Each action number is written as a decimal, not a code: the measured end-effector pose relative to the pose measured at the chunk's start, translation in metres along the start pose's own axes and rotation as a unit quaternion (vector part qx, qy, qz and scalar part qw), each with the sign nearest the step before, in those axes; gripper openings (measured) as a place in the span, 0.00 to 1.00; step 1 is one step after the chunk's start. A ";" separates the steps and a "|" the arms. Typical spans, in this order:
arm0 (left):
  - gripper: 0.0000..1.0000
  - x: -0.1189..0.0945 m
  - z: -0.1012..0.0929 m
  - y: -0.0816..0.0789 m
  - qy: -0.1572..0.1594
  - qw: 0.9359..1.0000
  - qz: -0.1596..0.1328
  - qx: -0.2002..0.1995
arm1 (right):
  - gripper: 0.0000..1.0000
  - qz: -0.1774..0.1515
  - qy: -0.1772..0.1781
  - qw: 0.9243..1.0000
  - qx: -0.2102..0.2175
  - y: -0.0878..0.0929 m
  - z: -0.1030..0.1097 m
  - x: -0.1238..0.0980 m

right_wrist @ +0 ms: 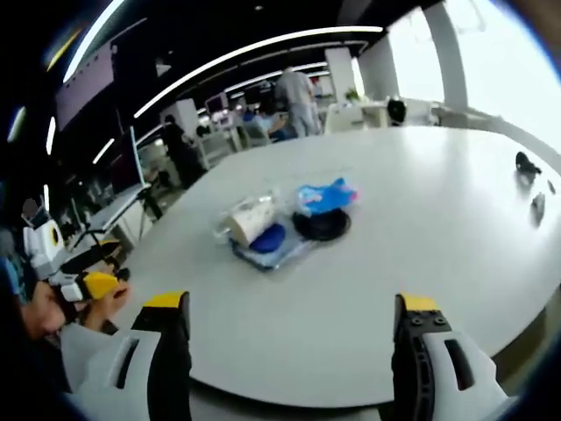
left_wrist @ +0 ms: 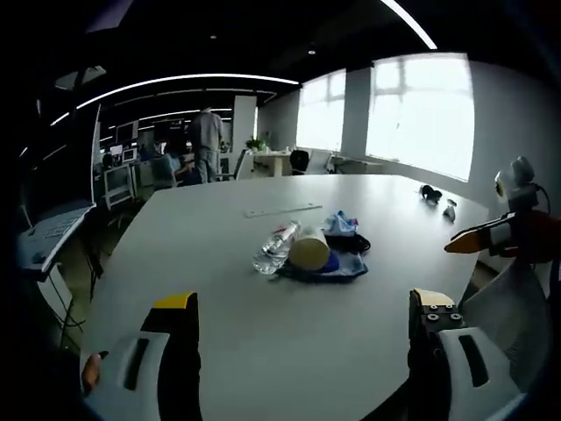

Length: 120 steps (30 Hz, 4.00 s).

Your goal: Arrange the tabletop items into an orderly group along one side of the table until the central work area is clear of visible clutter.

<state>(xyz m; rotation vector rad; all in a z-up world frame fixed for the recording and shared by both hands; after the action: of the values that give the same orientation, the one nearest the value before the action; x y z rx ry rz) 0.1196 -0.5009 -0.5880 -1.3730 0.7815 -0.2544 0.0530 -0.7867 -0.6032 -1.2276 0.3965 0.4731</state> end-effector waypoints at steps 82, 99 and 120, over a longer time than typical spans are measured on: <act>0.94 0.128 0.057 0.006 0.023 0.994 0.084 0.072 | 0.86 -0.009 -0.048 0.999 -0.014 -0.085 0.023 0.137; 0.93 0.153 0.061 0.012 0.033 0.992 0.097 0.067 | 0.84 -0.014 -0.049 0.998 -0.024 -0.103 0.027 0.164; 0.89 0.178 0.073 0.018 0.036 0.992 0.104 0.061 | 0.82 -0.002 -0.060 0.998 -0.019 -0.106 0.032 0.192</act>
<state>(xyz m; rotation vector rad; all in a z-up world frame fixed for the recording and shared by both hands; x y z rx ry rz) 0.2903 -0.5448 -0.6670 -1.1618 0.9474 -0.1861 0.2730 -0.7585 -0.6117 -1.2307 0.2845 0.5504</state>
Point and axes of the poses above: the point that each gripper's makers call its tool centre point, and the gripper's own axes: x roughly forward along the fingers, z roughly to its left, y roughly out of its underside, the point moved 5 cm from there along -x, roughly backward along the fingers, and after that the axes turned 4 degrees about x, right-handed, at the moved point
